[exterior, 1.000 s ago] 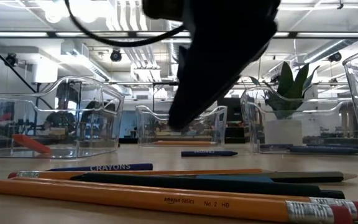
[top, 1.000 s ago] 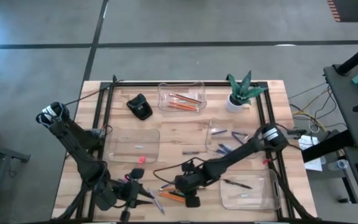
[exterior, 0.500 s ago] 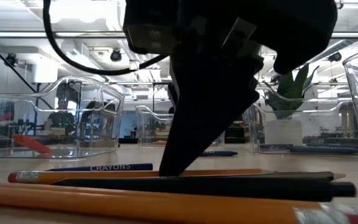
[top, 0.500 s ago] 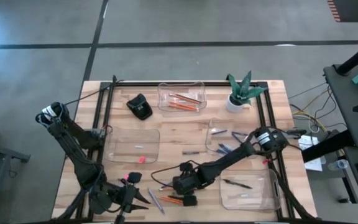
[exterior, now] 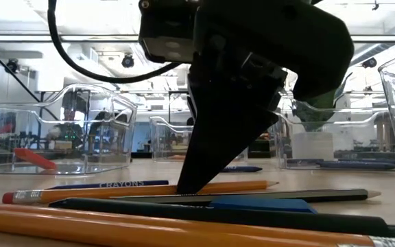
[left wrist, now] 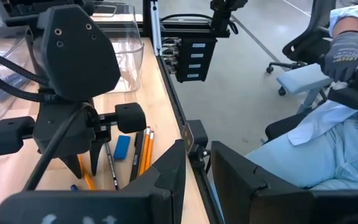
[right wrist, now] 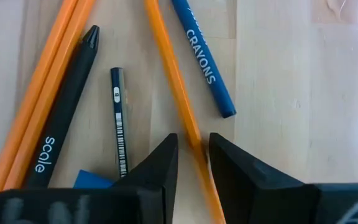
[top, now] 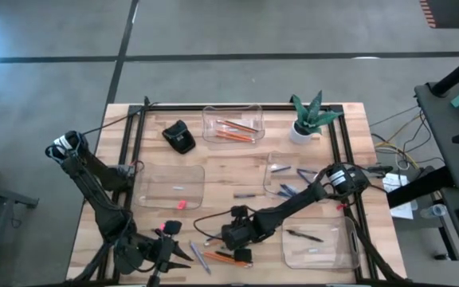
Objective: Sort crayons/erasers/pens/pencils in bins
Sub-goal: Put the yellow pencil into the top transparent bin
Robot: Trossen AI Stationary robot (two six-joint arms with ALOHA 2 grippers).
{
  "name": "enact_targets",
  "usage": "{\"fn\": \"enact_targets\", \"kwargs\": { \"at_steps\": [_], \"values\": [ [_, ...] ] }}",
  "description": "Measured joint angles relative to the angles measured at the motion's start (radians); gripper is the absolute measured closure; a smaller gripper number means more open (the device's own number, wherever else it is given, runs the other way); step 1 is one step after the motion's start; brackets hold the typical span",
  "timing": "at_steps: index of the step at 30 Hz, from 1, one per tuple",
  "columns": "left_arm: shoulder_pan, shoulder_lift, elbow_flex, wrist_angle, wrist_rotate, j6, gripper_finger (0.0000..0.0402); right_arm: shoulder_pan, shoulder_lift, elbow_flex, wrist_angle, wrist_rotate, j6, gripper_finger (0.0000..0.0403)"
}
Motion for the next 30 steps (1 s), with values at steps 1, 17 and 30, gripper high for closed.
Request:
{"fn": "enact_targets", "kwargs": {
  "at_steps": [1,17,30],
  "values": [
    [0.000,0.000,0.000,0.000,0.000,0.000,0.0340,0.000,0.008,0.000,-0.003,-0.002,0.000,0.0328],
    [0.000,-0.001,0.000,0.000,-0.001,0.000,0.0340,-0.006,-0.005,0.086,-0.180,-0.020,-0.127,0.0390],
    [0.000,-0.001,0.021,0.000,-0.002,0.001,0.0340,-0.072,-0.041,0.372,-0.704,0.218,-0.273,0.0393]
  ]
}}
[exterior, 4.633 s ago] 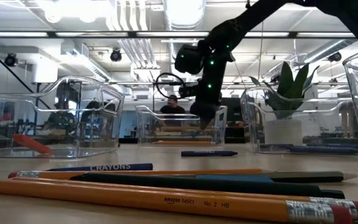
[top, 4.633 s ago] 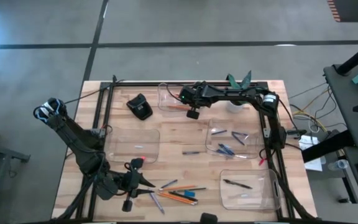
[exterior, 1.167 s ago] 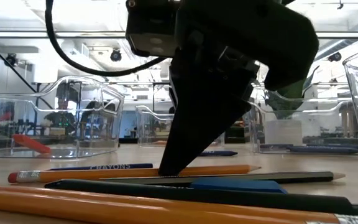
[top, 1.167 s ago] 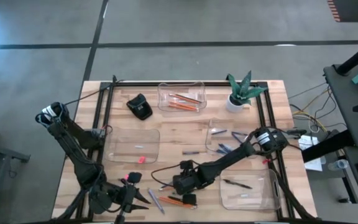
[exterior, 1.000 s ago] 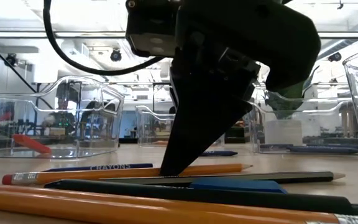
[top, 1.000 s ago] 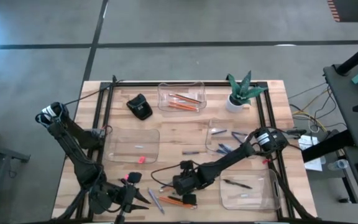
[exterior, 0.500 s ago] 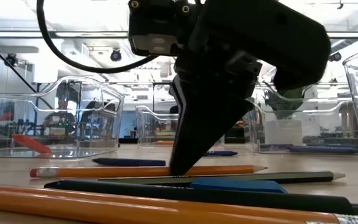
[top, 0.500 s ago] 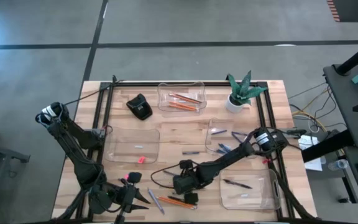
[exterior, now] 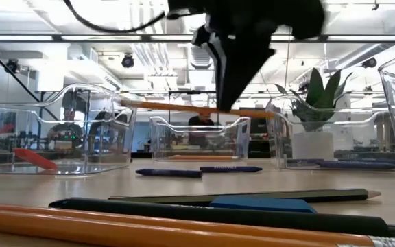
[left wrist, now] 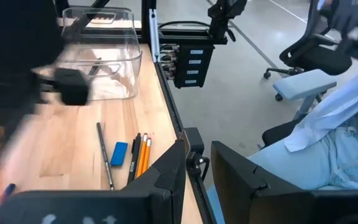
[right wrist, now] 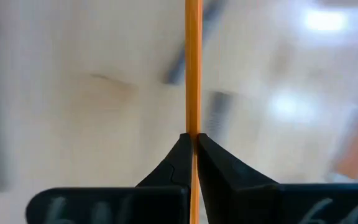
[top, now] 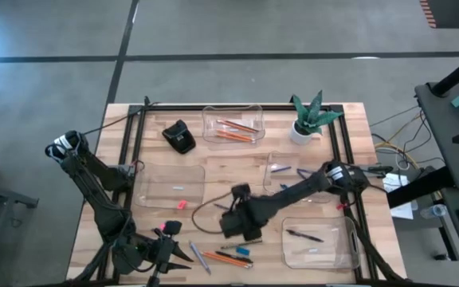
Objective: Sort crayons/erasers/pens/pencils in bins
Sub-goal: Put the yellow pencil into the top transparent bin
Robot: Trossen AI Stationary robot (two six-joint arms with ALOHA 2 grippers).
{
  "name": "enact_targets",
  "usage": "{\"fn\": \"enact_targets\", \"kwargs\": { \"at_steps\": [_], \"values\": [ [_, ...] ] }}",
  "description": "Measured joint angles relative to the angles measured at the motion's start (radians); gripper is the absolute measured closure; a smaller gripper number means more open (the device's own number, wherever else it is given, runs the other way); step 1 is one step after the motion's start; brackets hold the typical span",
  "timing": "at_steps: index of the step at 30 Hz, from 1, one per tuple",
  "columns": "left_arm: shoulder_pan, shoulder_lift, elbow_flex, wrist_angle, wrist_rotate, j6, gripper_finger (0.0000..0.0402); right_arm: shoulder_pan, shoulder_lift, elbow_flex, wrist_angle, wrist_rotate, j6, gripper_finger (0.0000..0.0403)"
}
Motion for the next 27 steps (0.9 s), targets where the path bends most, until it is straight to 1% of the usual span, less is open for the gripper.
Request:
{"fn": "enact_targets", "kwargs": {
  "at_steps": [2,4,9,13,16,18,20,21,23,25,27],
  "values": [
    [0.000,0.000,0.004,-0.001,0.000,0.000,0.0340,-0.039,-0.007,0.027,-0.056,0.073,-0.022,0.0393],
    [0.000,0.000,0.007,0.000,0.000,0.000,0.0340,-0.091,-0.018,0.042,-0.096,0.113,-0.043,0.0393],
    [0.000,0.000,0.008,-0.001,0.000,0.001,0.0340,-0.243,-0.061,0.050,-0.102,0.120,-0.139,0.0393],
    [0.000,0.000,0.008,-0.002,0.000,0.001,0.0340,-0.403,-0.114,0.047,-0.083,0.126,-0.182,0.0393],
    [0.000,0.000,0.007,-0.001,0.000,0.001,0.0340,-0.527,-0.135,0.028,0.001,0.121,-0.203,0.0393],
    [0.000,0.000,0.007,-0.001,-0.004,0.007,0.0340,-0.593,-0.145,0.006,0.103,0.085,-0.200,0.0392],
    [0.000,0.000,0.007,-0.001,-0.008,0.009,0.0340,-0.650,-0.147,-0.022,0.209,0.019,-0.190,0.0392],
    [0.000,0.000,0.007,-0.001,-0.009,0.009,0.0340,-0.672,-0.142,-0.037,0.254,-0.009,-0.191,0.0392],
    [0.000,0.000,0.006,-0.001,-0.012,0.009,0.0340,-0.706,-0.130,-0.070,0.330,-0.014,-0.208,0.0392],
    [0.000,0.000,0.006,-0.001,-0.012,0.009,0.0340,-0.728,-0.116,-0.094,0.368,-0.019,-0.223,0.0392],
    [0.000,0.000,0.006,-0.002,-0.012,0.007,0.0340,-0.744,-0.107,-0.111,0.377,-0.047,-0.227,0.0392]
  ]
}}
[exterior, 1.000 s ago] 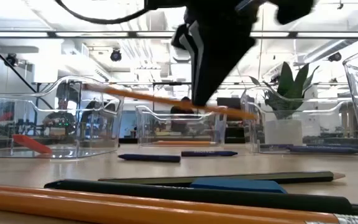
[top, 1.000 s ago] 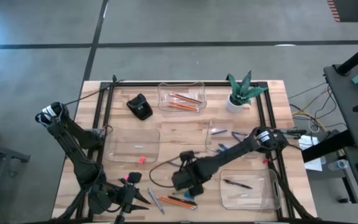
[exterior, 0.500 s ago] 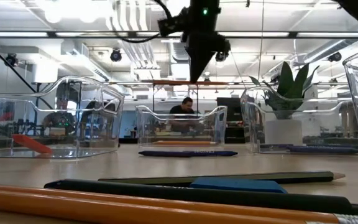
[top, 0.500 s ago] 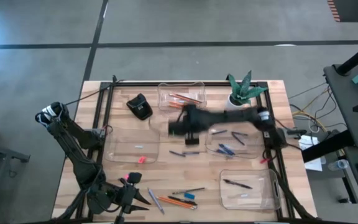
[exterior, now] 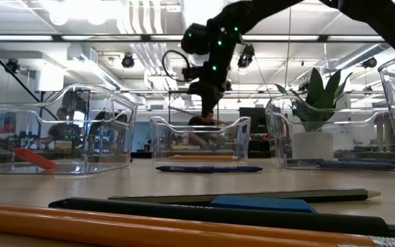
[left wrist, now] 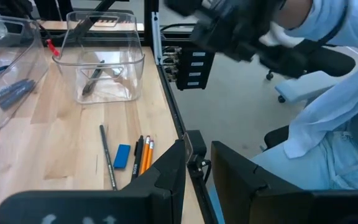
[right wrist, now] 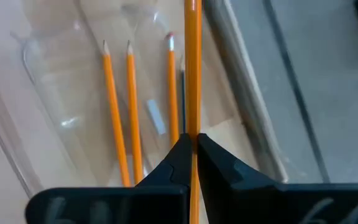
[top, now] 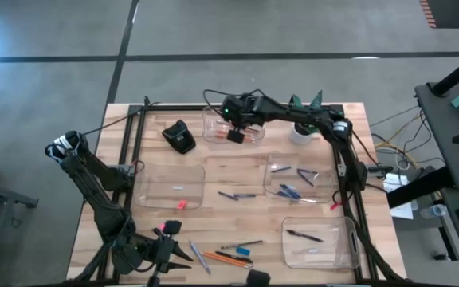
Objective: Sort crayons/erasers/pens/pencils in bins
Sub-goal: Put the yellow pencil into the top transparent bin
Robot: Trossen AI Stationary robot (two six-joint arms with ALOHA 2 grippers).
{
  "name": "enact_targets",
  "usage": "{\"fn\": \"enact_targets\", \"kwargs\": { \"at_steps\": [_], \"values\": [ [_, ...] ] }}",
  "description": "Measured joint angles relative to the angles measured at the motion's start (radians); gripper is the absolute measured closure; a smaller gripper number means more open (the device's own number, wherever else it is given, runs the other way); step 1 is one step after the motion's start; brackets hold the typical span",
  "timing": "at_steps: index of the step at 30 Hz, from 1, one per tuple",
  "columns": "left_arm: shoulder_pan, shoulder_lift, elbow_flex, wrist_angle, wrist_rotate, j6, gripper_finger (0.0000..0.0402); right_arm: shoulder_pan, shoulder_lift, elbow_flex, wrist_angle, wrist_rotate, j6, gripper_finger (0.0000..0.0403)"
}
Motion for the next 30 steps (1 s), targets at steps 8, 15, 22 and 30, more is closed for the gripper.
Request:
{"fn": "enact_targets", "kwargs": {
  "at_steps": [8,15,22,30],
  "values": [
    [0.002,-0.008,0.000,0.000,-0.004,0.042,0.0340,-0.017,0.002,-0.106,0.027,-0.005,-0.018,0.0392],
    [0.002,-0.033,-0.001,0.002,-0.054,0.046,0.0340,-0.020,0.002,-0.171,0.077,-0.005,-0.078,0.0392],
    [0.002,-0.034,-0.002,0.002,-0.069,0.047,0.0340,-0.031,0.002,-0.194,0.124,-0.030,-0.095,0.0392],
    [0.002,-0.034,-0.004,0.001,-0.083,0.047,0.0340,-0.046,0.002,-0.194,0.180,-0.070,-0.078,0.0392]
  ]
}}
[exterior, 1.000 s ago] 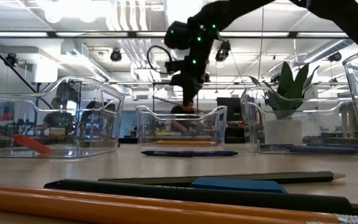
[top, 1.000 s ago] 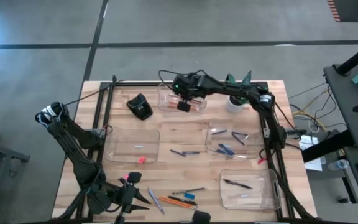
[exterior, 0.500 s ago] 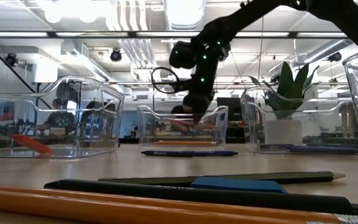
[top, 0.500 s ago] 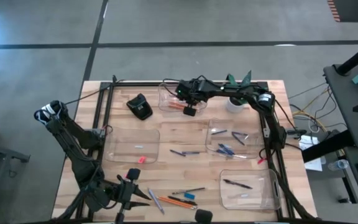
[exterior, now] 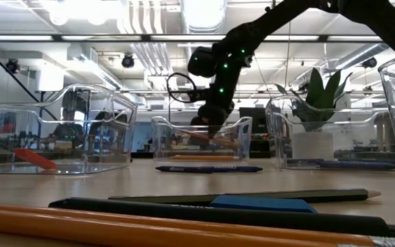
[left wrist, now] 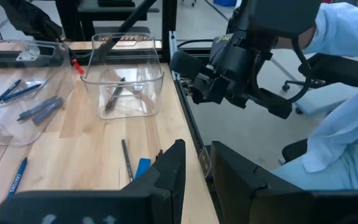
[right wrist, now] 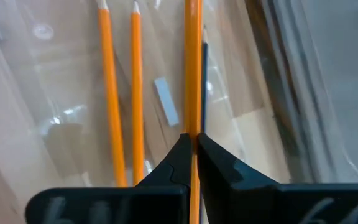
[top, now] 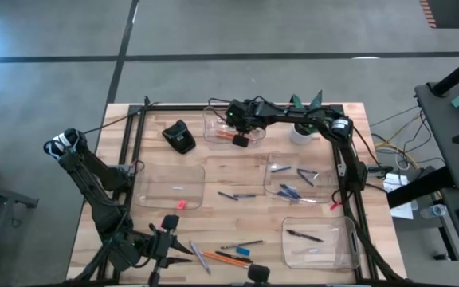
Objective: Sort crayons/erasers/pens/pencils in bins
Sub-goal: Put the yellow pencil into the top transparent bin
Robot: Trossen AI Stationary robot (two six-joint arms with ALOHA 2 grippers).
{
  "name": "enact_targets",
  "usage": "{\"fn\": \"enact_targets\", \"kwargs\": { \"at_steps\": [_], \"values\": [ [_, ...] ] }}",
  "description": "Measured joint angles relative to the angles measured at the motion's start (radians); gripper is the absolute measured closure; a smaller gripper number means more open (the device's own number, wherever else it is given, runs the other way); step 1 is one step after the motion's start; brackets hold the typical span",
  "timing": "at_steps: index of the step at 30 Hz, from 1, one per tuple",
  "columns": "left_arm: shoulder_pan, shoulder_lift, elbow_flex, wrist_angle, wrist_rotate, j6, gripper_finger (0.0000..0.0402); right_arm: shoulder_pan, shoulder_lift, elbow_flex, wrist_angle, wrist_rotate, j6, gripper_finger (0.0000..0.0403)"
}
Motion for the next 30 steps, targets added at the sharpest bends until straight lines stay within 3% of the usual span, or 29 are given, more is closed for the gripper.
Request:
{"fn": "enact_targets", "kwargs": {
  "at_steps": [3,30],
  "values": [
    [0.000,0.000,0.000,0.000,0.000,0.000,0.0340,-0.007,0.000,0.000,0.004,-0.038,0.019,0.0392],
    [0.000,0.000,0.000,0.000,0.001,-0.001,0.0340,-0.006,0.050,0.000,0.003,-0.039,0.057,0.0392]
  ]
}}
